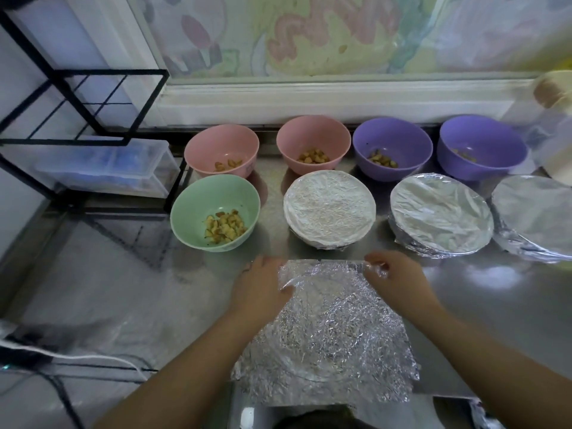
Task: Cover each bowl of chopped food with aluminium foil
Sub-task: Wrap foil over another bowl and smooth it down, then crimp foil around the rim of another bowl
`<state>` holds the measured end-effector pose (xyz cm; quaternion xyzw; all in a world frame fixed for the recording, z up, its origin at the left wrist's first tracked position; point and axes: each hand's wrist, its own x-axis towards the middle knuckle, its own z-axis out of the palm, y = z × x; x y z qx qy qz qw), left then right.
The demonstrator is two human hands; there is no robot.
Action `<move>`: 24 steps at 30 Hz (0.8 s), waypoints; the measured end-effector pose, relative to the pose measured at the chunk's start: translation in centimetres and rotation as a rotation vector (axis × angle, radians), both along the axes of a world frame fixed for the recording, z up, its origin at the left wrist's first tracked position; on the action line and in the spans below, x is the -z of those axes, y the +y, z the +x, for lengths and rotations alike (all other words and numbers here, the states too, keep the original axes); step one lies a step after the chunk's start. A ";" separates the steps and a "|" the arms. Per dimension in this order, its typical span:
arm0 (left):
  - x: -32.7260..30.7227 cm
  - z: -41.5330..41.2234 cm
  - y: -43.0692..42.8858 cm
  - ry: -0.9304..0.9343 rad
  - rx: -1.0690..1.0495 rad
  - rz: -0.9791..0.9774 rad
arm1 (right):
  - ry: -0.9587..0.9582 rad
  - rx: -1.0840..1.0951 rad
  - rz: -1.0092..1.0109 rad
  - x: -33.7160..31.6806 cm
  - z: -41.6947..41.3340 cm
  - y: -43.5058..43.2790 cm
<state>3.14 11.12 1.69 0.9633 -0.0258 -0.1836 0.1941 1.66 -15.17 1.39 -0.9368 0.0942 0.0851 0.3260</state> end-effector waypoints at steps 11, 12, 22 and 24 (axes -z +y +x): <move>2.6 -2.1 1.1 -0.032 0.079 0.154 | 0.075 0.013 -0.106 2.1 0.0 0.7; 2.5 -2.2 1.1 -0.036 0.065 0.140 | 0.076 0.043 -0.056 2.1 0.0 0.6; 2.5 -2.2 1.2 -0.048 -0.057 0.111 | 0.032 -0.086 0.038 1.5 -0.5 -0.4; 2.3 -2.2 1.1 -0.077 -0.069 0.125 | -0.003 -0.128 0.061 0.8 -0.8 -0.4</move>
